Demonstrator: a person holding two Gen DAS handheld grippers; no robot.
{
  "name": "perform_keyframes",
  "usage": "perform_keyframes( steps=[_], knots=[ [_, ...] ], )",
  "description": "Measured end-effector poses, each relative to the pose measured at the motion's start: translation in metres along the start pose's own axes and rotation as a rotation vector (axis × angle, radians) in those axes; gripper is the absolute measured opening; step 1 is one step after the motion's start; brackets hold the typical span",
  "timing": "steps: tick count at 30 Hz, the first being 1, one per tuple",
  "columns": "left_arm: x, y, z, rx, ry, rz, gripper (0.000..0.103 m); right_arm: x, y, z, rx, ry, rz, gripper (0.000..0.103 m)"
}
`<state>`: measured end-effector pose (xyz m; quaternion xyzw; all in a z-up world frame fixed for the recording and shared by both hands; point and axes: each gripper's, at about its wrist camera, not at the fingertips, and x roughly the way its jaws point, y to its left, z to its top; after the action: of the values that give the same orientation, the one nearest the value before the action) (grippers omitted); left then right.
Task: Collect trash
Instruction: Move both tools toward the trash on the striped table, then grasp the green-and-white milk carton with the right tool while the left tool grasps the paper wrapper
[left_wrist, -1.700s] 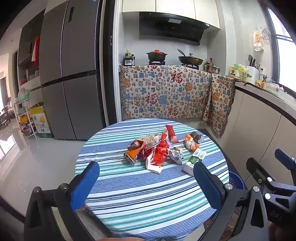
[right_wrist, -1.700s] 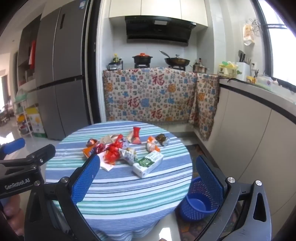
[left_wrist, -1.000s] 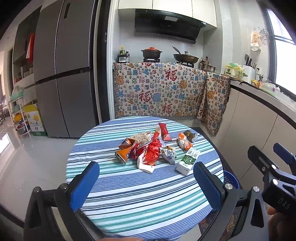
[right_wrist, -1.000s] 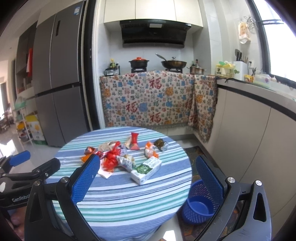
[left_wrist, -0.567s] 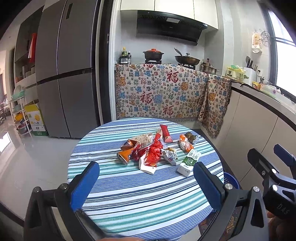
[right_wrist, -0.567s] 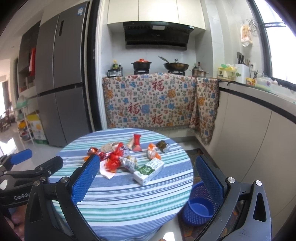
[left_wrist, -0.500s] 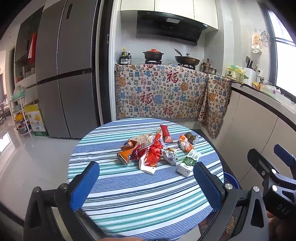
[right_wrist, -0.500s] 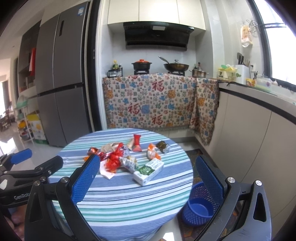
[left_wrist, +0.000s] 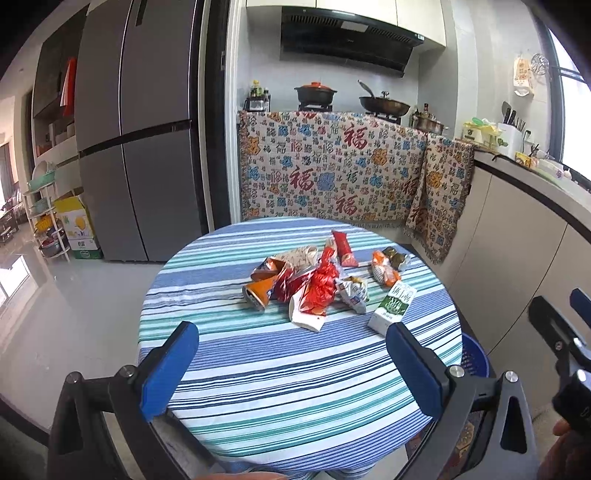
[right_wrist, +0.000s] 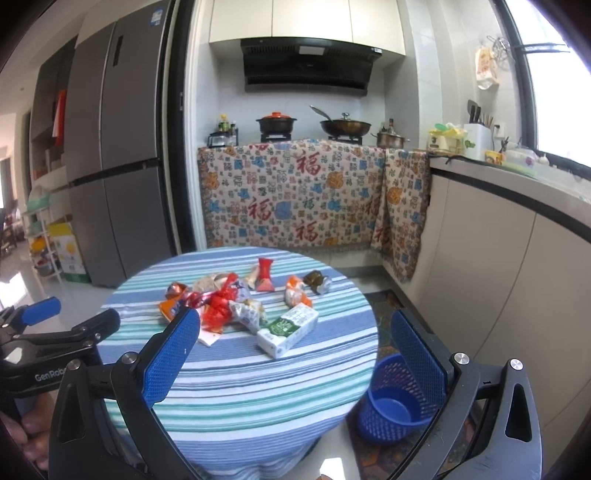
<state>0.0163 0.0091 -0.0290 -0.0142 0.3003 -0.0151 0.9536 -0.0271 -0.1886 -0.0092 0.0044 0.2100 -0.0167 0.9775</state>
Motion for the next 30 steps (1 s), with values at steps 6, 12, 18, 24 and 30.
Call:
perform_keyframes(
  steps=[6,12,18,24,30],
  knots=[
    [0.037,0.001,-0.013,-0.006,0.076,-0.020,0.103,0.023,-0.016,-0.016,0.009,0.057,-0.048,0.103],
    [0.081,-0.003,-0.034,0.011,0.162,-0.025,0.103,0.065,-0.025,-0.043,0.035,0.143,-0.048,0.103],
    [0.131,0.002,-0.051,0.001,0.267,-0.013,0.103,0.110,-0.021,-0.066,0.026,0.206,-0.006,0.103],
    [0.184,0.006,-0.060,0.000,0.369,0.017,0.103,0.176,-0.014,-0.080,0.086,0.315,0.089,0.103],
    [0.217,0.010,-0.060,0.020,0.406,0.056,0.103,0.231,-0.004,-0.085,0.128,0.402,0.120,0.103]
  ],
)
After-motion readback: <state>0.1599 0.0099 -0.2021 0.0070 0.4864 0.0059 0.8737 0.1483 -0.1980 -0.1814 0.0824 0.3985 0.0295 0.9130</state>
